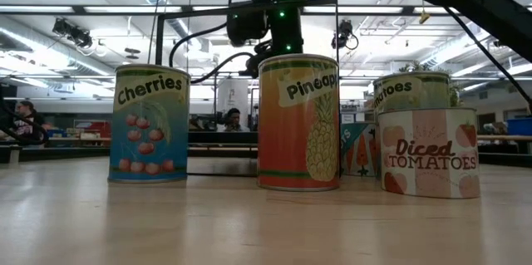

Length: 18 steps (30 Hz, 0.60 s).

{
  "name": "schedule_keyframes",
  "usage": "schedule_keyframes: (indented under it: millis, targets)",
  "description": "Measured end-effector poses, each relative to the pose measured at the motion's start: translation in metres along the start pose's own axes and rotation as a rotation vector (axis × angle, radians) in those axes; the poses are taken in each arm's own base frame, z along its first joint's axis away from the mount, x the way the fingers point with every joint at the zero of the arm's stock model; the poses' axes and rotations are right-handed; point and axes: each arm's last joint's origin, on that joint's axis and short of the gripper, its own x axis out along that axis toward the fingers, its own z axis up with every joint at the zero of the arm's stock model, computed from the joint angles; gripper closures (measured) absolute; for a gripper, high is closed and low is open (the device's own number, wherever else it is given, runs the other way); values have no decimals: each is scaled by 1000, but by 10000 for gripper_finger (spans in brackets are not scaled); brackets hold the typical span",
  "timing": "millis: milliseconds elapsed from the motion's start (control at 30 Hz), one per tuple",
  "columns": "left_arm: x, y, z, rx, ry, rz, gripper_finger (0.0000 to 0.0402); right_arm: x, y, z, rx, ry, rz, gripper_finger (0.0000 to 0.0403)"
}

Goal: Pick and place cans onto a shelf
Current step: Adjust the green can on the shelf

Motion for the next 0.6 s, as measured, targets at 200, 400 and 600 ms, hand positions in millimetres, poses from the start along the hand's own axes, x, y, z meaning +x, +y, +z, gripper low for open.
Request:
schedule_keyframes:
  millis: [200, 400, 600]
  targets:
    - [0, 0, 0, -1, 0, 0, 225, 8, -13, -2, -10, 6, -8, 55]
    - [0, 0, 0, -1, 0, 0, 225, 16, -25, -6, 9, 29, -4, 55]
    - [0, 0, 0, -1, 0, 0, 225, 17, -25, -5, 18, 15, -5, 55]
